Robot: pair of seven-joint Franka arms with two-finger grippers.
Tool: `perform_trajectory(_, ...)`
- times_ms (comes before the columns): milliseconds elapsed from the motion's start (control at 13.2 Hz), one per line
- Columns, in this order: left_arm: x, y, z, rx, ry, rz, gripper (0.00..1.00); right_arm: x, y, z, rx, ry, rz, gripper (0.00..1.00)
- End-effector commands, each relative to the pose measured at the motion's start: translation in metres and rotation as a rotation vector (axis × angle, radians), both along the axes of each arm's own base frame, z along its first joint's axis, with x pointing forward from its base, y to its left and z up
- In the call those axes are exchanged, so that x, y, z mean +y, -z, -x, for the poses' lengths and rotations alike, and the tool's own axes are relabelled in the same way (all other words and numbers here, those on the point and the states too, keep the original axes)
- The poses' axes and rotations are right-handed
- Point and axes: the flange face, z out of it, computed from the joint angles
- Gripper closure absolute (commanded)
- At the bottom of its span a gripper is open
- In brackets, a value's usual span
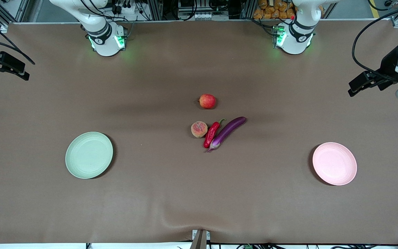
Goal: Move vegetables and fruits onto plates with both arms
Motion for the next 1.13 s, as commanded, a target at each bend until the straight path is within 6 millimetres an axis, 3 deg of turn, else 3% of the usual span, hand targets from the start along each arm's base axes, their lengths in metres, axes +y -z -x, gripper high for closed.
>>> perform_trajectory(0,-0.001,0.025,-0.029,0.054,0.040,0.018,0.00,-0.005,-0.003,0.009,-0.006,-0.003,0.010,0.00)
perform_trajectory(151,-0.027,0.059,-0.041,0.115,0.081,0.043,0.00,-0.005,-0.003,0.010,-0.004,-0.004,0.014,0.00)
perform_trajectory(453,-0.137,0.163,-0.050,0.286,0.242,0.050,0.00,-0.006,-0.003,0.010,-0.003,-0.003,0.013,0.00)
perform_trajectory(680,-0.219,0.235,-0.032,0.368,0.242,-0.060,0.00,-0.006,-0.002,0.010,-0.001,-0.001,0.013,0.00)
perform_trajectory(831,-0.265,0.270,-0.023,0.331,0.283,-0.059,0.00,-0.008,-0.002,0.010,-0.001,0.002,0.012,0.00)
perform_trajectory(1058,-0.298,0.322,-0.020,0.309,0.345,-0.038,0.00,-0.009,-0.002,0.010,-0.001,0.003,0.011,0.00)
